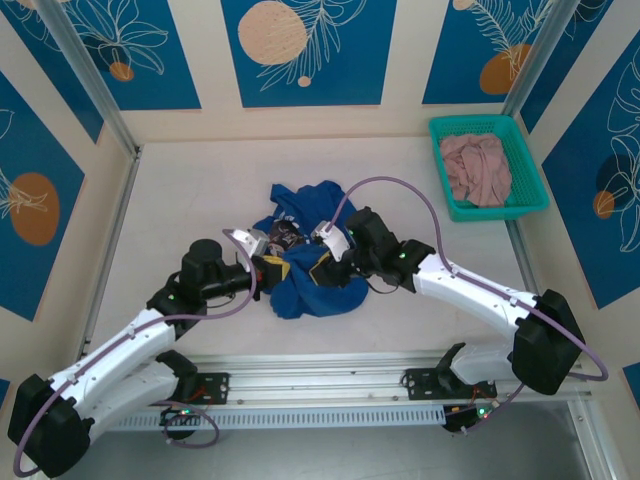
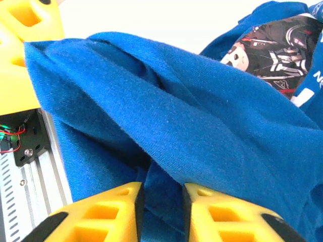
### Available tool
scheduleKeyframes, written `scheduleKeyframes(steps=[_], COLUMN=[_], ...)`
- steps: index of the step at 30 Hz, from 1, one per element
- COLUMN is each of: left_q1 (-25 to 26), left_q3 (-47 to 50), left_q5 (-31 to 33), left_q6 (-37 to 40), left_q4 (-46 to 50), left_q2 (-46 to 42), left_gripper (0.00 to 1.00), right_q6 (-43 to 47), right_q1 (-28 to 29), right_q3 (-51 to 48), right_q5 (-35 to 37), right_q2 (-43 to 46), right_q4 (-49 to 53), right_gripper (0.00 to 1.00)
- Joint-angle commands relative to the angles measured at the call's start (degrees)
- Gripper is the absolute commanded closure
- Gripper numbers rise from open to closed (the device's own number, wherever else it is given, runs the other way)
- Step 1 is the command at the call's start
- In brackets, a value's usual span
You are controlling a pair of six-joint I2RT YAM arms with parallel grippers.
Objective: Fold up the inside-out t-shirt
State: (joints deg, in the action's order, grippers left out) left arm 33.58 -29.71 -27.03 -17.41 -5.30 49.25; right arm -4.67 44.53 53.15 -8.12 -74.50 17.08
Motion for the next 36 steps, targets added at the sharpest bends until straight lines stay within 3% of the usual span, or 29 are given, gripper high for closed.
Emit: scheduleKeyframes(steps=[1, 9, 17, 23, 36], left_q1=[-0.54, -0.6, -0.55, -0.54, -0.54], left_q3=[-0.52, -0.58, -0.34, -0.17, -0.61], left_q5=[-1.1, -1.31, 2.73, 8.62, 10.51], left_q6=[1.41, 1.21, 0.84, 0.62, 1.91], left_q4=[-0.33, -0.26, 0.99, 2.79, 4.73], left_q2=[-0.13, -0.48, -1.15, -1.37, 1.25], left_gripper=[1.0, 1.0, 1.0, 1.0, 1.0], right_q6=[1.4, 1.65, 0.08, -3.89, -7.5], right_q1=[-0.41, -0.42, -1.27, -5.68, -9.82], right_q3=[1.38, 1.77, 2.2, -0.93, -2.39], right_q5=[-3.02, -0.88, -0.98, -7.31, -14.97], right_q2=[-1.18, -4.31, -3.05, 4.48, 10.77], right_q4=[-1.13, -2.7, -3.73, -4.34, -4.97], right_gripper=[0.69, 0.69, 1.0, 1.0, 1.0])
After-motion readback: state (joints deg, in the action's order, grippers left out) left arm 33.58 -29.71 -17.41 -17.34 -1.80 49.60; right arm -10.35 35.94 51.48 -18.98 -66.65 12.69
